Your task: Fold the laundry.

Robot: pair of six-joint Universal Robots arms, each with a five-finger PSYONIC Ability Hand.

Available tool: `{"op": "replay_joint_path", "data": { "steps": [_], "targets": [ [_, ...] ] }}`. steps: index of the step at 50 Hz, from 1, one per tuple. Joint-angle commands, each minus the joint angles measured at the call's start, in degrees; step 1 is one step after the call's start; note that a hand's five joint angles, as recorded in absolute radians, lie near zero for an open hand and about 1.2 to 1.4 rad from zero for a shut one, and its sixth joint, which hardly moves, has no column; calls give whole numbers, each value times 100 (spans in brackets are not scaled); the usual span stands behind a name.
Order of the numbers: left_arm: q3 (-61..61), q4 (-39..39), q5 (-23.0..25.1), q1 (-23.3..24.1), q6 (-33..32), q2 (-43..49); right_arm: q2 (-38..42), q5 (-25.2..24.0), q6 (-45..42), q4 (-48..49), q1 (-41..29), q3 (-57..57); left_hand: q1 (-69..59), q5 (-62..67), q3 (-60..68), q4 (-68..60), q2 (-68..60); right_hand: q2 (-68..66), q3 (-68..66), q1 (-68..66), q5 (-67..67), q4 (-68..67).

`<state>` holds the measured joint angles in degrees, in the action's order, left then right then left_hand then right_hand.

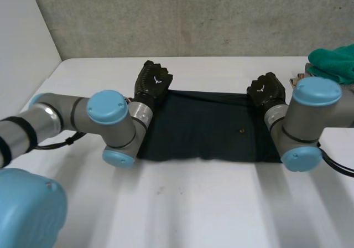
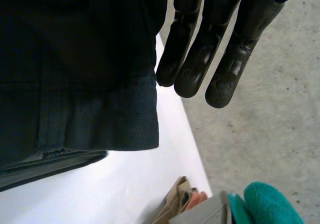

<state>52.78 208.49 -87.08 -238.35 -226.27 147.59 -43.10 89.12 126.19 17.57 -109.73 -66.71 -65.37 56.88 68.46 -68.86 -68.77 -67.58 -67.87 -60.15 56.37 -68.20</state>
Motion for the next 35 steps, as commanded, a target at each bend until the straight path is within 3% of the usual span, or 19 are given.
{"op": "replay_joint_path", "data": {
  "steps": [1, 2, 4, 5, 6, 9, 16, 25, 30, 35],
  "targets": [
    [-1163, 262, -2, -62, 39, 946, 1003, 211, -271, 335, 4, 886, -1463, 1312, 1154, -1114, -1123, -1242, -1213, -1985, 1363, -1180],
    [-1391, 271, 16, -80, 65, 1113, 1066, 246, -271, 335, -5, 949, -1463, 1312, 1154, -1114, -1123, -549, -519, -1292, 669, -487],
    [-1516, 306, 42, -80, 135, 1211, 1163, 351, -253, 352, -5, 1037, -1183, 1031, 873, -833, -842, 3122, 3152, 2379, -3001, 3184],
    [-1507, 376, 94, -80, 249, 1211, 1172, 430, -227, 396, -5, 1063, 3067, -3218, -3376, 3417, 3407, 5758, 5787, 5015, -5637, 5820],
    [-1481, 438, 130, -80, 328, 1202, 1172, 475, -209, 431, -5, 1064, 5537, -5688, -5846, 5886, 5877, 5758, 5787, 5015, -5637, 5820],
    [-1279, 737, 192, -27, 522, 1018, 971, 580, 167, 615, -31, 976, 5537, -5688, -5846, 5886, 5877, 5758, 5787, 5015, -5637, 5820],
    [-59, 1062, 157, -10, 759, -264, -584, 405, 1758, 406, 83, 239, 5537, -5688, -5846, 5886, 5877, 5758, 5787, 5015, -5637, 5820],
    [2250, 773, 130, -54, 1531, -2196, -2140, -903, 2708, -1893, 767, -851, 5537, -5688, -5846, 5886, 5877, 5636, 5666, 4893, -5516, 5699],
    [3185, 491, 139, -54, 2191, -2919, -2220, -1195, 2832, -2758, 979, -1370, 5537, -5688, -5846, 5886, 5877, 4305, 4334, 3562, -4184, 4367],
    [3800, 368, 148, -27, 2745, -3218, -2203, -1309, 2823, -2610, 1076, -1915, 5537, -5688, -5846, 5886, 5877, 4202, 4232, 3459, -4081, 4264]
  ]
}}
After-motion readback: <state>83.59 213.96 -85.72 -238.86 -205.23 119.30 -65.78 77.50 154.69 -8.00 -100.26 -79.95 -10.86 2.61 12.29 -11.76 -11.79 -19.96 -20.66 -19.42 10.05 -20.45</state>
